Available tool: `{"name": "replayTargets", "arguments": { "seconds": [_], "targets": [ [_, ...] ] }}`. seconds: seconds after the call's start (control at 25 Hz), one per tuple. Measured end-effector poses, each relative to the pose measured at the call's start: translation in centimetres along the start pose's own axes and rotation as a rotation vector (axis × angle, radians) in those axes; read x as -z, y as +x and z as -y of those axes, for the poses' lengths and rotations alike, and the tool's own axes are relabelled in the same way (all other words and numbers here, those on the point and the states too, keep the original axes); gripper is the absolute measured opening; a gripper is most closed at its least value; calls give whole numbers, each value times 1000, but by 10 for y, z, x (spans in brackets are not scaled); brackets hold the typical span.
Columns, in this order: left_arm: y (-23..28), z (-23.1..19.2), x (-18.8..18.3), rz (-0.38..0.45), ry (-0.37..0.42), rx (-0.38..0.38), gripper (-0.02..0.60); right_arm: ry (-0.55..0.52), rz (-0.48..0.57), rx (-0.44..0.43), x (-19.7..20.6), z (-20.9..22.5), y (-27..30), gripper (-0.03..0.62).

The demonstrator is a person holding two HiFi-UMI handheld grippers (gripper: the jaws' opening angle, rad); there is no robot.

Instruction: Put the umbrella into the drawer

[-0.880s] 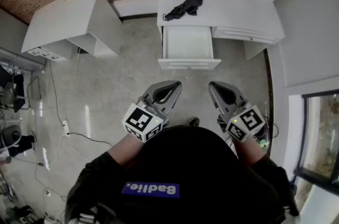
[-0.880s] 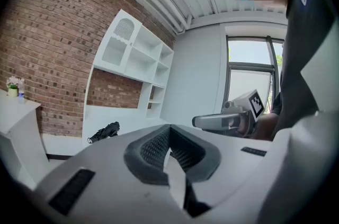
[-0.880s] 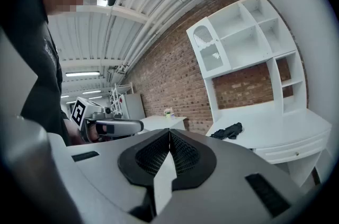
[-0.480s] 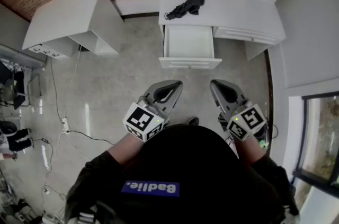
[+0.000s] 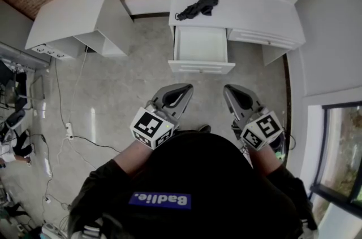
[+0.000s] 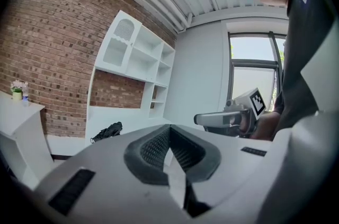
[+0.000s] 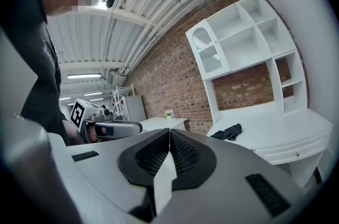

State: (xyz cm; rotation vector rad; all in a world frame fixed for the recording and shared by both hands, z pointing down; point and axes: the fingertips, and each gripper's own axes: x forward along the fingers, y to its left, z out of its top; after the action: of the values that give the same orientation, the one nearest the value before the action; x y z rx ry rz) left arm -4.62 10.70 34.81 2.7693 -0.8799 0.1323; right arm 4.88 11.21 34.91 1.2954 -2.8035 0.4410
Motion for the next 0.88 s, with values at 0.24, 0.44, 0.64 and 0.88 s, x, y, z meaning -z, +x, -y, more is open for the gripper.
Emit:
{"name": "replayTargets", "arguments": {
  "seconds": [0.24,0.44,0.64,0.88],
  "targets": [
    [11,2,5,4,-6,-38,3,23,12,-32,9,13,-10,31],
    [29,-11,-2,20,9,-62,3,36,11,-7,12,30,-15,31],
    [53,-46,-15,36,29,-56,5,45,12,53,7,49,-5,31],
    [84,-94,-30,28,36,12,6,78,64,118,-17,64,30,31]
  ]
}}
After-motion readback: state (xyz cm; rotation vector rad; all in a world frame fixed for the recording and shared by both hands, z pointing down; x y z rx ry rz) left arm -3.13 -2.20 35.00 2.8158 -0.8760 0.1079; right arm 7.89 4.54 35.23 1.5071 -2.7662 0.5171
